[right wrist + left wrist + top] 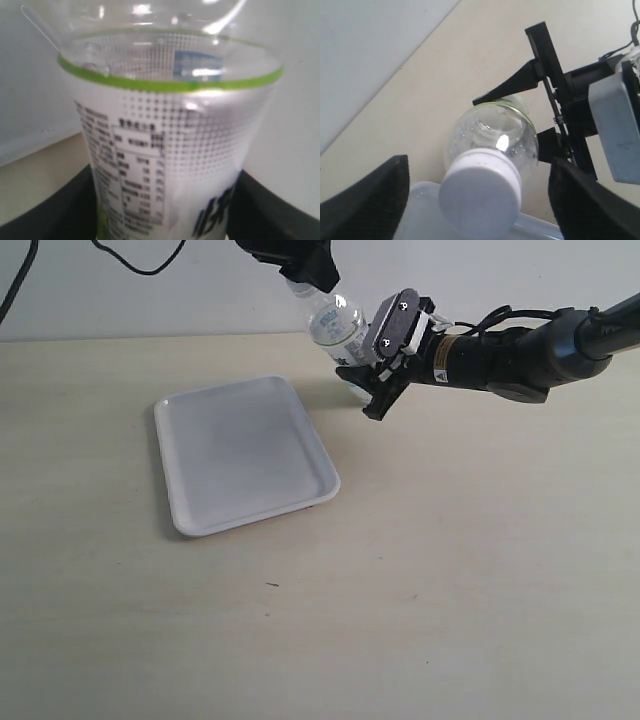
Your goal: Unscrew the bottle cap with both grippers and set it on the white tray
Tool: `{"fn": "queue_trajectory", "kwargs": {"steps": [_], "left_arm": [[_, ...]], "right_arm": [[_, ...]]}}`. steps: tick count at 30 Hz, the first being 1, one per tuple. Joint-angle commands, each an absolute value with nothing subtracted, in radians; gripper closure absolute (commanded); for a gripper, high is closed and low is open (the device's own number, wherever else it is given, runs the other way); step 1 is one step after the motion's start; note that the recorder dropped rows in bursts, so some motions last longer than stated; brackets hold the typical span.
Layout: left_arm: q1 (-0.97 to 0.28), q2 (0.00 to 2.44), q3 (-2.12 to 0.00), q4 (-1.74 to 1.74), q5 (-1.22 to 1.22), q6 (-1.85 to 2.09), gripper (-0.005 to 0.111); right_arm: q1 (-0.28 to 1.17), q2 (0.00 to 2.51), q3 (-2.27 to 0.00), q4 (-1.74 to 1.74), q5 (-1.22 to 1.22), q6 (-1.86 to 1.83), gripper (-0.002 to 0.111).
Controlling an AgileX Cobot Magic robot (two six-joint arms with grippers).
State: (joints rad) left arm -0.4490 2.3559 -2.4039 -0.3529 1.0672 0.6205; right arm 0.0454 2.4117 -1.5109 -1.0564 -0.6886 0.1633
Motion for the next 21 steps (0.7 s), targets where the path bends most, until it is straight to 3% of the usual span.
{"fn": "queue_trajectory", "kwargs": {"steps": [1, 21], "left_arm": [[-0.449, 2.350, -2.410, -0.351, 1.079, 0.627, 0.033], [-0.449, 2.350, -2.410, -0.344, 1.099, 0.894, 0.033]], "right_arm": [[0.047, 2.415, -1.503, -1.046, -0.652, 0.137, 0.108], [0.047, 2.413, -1.503, -0.996, -0.687, 0.090, 0.108]]}}
